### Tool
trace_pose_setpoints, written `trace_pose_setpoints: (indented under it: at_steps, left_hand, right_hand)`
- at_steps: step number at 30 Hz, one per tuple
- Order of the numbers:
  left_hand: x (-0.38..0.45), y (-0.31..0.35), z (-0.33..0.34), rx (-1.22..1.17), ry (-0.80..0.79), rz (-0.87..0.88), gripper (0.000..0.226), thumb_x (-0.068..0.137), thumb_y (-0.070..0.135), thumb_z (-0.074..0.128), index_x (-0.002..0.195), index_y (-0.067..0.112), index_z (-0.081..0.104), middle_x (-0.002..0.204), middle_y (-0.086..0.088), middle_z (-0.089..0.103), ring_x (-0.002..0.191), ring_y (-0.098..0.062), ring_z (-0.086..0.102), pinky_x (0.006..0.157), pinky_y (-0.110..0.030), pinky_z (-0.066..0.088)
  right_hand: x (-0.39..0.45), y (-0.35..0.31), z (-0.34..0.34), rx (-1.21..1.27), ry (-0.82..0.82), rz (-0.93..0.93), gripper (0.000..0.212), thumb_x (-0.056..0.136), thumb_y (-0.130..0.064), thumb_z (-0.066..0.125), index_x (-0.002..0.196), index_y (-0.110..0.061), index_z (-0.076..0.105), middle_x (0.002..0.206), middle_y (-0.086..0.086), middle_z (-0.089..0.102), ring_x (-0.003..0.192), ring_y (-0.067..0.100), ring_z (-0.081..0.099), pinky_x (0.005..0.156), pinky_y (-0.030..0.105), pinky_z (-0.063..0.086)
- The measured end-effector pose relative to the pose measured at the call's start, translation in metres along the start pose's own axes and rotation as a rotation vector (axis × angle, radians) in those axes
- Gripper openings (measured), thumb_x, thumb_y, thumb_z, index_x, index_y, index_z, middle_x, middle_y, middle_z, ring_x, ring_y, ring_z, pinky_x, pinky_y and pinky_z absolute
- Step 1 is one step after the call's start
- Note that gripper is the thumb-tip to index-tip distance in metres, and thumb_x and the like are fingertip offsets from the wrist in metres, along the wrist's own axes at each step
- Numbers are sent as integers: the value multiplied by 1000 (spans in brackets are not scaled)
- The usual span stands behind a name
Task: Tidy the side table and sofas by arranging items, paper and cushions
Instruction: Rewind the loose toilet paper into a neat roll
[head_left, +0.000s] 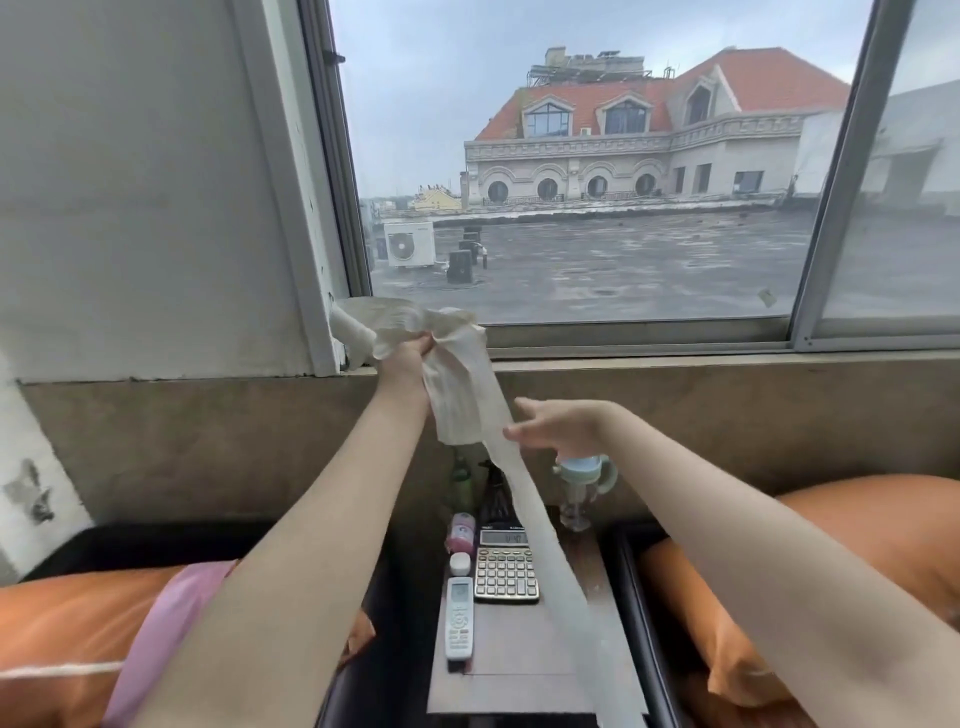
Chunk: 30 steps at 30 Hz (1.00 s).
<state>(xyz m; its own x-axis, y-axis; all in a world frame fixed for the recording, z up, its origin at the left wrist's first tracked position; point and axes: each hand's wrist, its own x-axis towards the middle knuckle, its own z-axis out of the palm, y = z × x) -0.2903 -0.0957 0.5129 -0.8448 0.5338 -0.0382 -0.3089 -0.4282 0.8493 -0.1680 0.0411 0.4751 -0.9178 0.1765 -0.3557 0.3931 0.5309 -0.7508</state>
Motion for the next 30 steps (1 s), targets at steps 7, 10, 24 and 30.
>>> trace_pose_setpoints:
  at_steps: [7, 10, 24, 30]
  left_hand:
    - [24, 45, -41, -40, 252, 78, 16, 96, 6, 48, 107, 6, 59, 96, -10, 62, 80, -25, 61, 71, -36, 52]
    - [32, 50, -64, 26, 408, 125, 25, 89, -1, 57, 113, 4, 61, 101, -10, 62, 95, -27, 64, 85, -39, 54]
    - [-26, 50, -112, 299, 105, 160, 27, 90, 36, 62, 94, 9, 59, 90, -10, 62, 82, -22, 61, 78, -37, 52]
    - [3, 56, -171, 344, 328, 98, 19, 84, 4, 66, 101, 2, 59, 94, -14, 65, 88, -30, 65, 88, -40, 51]
  right_hand:
    - [3, -3, 3, 215, -114, -51, 9, 94, -11, 54, 96, -6, 62, 87, 7, 66, 76, 16, 67, 79, 34, 56]
    - [-4, -33, -15, 313, -88, -175, 18, 96, -16, 51, 105, -4, 60, 91, 6, 71, 83, 17, 68, 77, 34, 56]
    - [92, -197, 65, 325, 283, -418, 15, 93, -26, 56, 90, -13, 63, 85, 11, 65, 73, 24, 61, 63, 28, 51]
    - [128, -199, 97, 221, 320, -490, 35, 87, -23, 66, 97, 11, 66, 67, 6, 54, 57, 15, 49, 50, 21, 40]
